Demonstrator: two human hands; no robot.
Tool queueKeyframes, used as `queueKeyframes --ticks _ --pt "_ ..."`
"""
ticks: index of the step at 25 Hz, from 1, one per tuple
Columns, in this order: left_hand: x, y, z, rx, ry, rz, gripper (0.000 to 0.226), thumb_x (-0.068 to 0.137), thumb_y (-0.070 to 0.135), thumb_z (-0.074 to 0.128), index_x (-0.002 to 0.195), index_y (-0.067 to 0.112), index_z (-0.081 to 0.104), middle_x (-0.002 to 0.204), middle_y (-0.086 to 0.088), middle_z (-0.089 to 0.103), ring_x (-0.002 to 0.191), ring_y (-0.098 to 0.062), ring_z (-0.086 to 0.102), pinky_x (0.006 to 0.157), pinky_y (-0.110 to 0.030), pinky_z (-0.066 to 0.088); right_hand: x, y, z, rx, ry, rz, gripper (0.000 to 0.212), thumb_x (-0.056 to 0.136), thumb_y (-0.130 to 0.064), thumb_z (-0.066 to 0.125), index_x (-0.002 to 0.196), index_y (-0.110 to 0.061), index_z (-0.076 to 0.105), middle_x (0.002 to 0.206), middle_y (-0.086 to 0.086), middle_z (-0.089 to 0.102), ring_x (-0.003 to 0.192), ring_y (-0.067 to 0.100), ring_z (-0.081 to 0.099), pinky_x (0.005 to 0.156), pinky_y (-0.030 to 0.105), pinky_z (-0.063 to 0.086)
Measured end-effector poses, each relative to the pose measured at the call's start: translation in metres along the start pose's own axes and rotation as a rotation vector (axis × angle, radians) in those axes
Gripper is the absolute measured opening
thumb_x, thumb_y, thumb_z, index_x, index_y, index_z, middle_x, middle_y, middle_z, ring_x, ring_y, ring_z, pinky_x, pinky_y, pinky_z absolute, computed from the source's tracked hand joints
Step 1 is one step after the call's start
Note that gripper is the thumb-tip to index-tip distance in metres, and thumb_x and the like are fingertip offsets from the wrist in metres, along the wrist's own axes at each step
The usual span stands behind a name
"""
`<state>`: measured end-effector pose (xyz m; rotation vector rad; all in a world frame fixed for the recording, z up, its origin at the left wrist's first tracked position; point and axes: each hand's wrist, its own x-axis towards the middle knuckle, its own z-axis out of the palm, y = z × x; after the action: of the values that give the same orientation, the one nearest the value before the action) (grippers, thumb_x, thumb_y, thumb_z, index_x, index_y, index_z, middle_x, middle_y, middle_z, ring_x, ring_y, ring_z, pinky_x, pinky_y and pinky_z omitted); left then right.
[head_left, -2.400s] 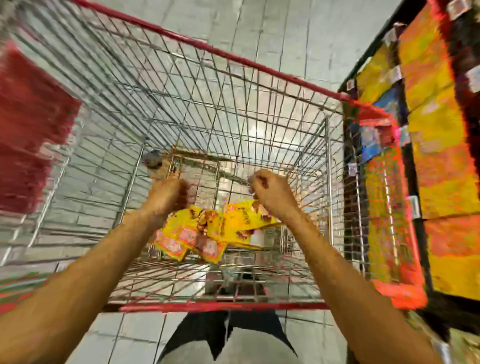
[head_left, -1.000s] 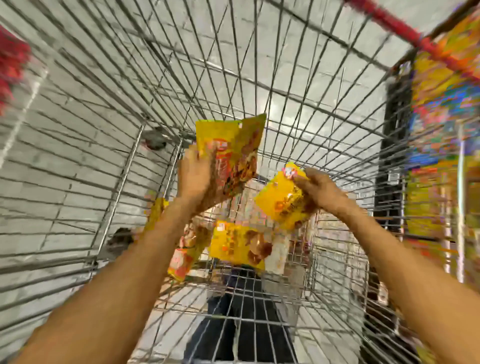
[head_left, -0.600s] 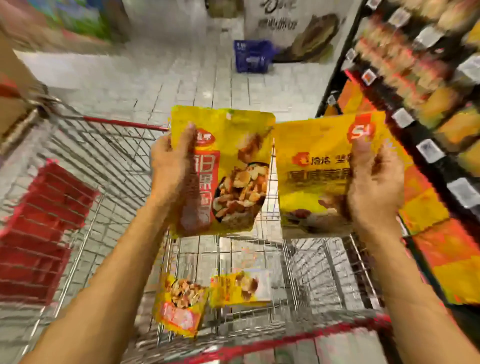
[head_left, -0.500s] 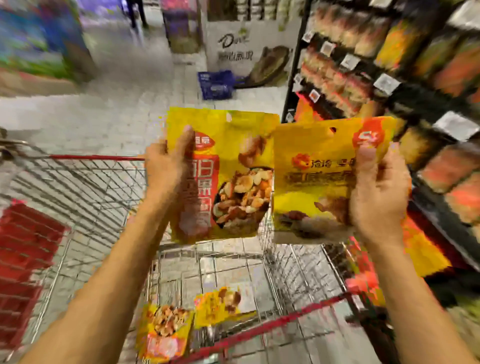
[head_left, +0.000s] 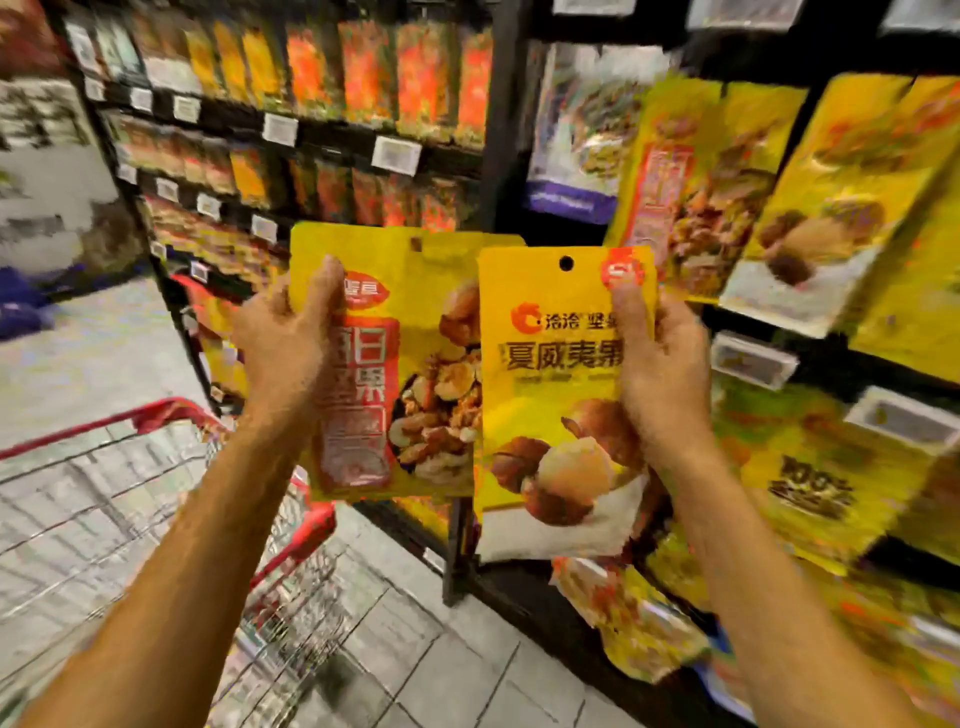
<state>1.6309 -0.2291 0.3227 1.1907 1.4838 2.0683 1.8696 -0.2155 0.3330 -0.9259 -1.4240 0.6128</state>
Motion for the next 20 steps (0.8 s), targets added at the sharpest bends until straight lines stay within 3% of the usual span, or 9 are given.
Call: queueKeyframes --ticks 3,5,8,10,14,17,20 --pt "-0.027 0.011 0.085 -0.009 -0.1 0.035 0.029 0.09 0.035 0.057 0.064 0.021 0.059 0.064 0.011 0.064 0.07 -0.009 0.06 0.07 -0.035 0.052 0.014 0.005 -0.083 -0.037 0.096 0.028 0.024 0.096 -0.029 0.048 0.081 -0.013 0.06 0.082 0.017 0.065 0.075 0.014 0.055 0.068 0.038 0.047" --pt "-0.032 0.022 0.134 -0.056 -0.165 0.03 0.032 0.091 0.034 0.057 0.064 0.017 0.059 0.063 0.005 0.063 0.07 -0.014 0.058 0.066 -0.037 0.051 0.025 0.008 -0.124 -0.05 0.153 0.04 0.022 0.095 -0.03 0.048 0.079 -0.019 0.059 0.075 0.0 0.066 0.07 0.006 0.059 0.063 0.027 0.047" --pt "-0.02 0.039 0.198 -0.14 -0.243 -0.015 0.029 0.092 0.028 0.056 0.065 0.018 0.058 0.057 0.008 0.061 0.057 -0.008 0.055 0.054 -0.025 0.043 0.047 0.01 -0.159 -0.075 0.216 0.067 0.023 0.094 -0.036 0.048 0.08 -0.024 0.061 0.069 -0.013 0.07 0.065 -0.004 0.064 0.057 0.013 0.049" --pt "-0.001 0.049 0.239 -0.205 -0.314 -0.058 0.026 0.092 0.028 0.056 0.068 0.017 0.058 0.056 0.005 0.061 0.05 -0.007 0.058 0.05 -0.02 0.045 0.068 0.011 -0.173 -0.074 0.253 0.065 0.023 0.093 -0.04 0.047 0.083 -0.026 0.063 0.073 -0.018 0.072 0.068 -0.002 0.067 0.055 0.014 0.052" --pt "0.048 0.056 0.301 -0.28 -0.438 -0.039 0.025 0.091 0.029 0.056 0.068 0.018 0.055 0.062 -0.001 0.06 0.054 -0.014 0.059 0.058 -0.03 0.048 0.112 0.023 -0.176 -0.118 0.336 0.037 0.029 0.092 -0.043 0.046 0.09 -0.021 0.065 0.079 -0.004 0.073 0.074 0.006 0.07 0.06 0.023 0.057" --pt "0.077 0.051 0.332 -0.318 -0.489 -0.048 0.027 0.09 0.029 0.056 0.065 0.02 0.054 0.056 0.002 0.06 0.05 -0.014 0.059 0.057 -0.03 0.049 0.14 0.033 -0.172 -0.131 0.393 0.038 0.028 0.092 -0.042 0.047 0.089 -0.02 0.064 0.079 -0.003 0.072 0.074 0.008 0.07 0.063 0.028 0.056" --pt "0.104 0.039 0.358 -0.315 -0.516 -0.077 0.029 0.089 0.029 0.057 0.062 0.019 0.053 0.047 0.005 0.061 0.044 -0.01 0.059 0.051 -0.024 0.048 0.165 0.042 -0.167 -0.123 0.426 0.021 0.024 0.091 -0.041 0.048 0.082 -0.025 0.064 0.075 -0.01 0.073 0.073 0.004 0.07 0.06 0.023 0.057"
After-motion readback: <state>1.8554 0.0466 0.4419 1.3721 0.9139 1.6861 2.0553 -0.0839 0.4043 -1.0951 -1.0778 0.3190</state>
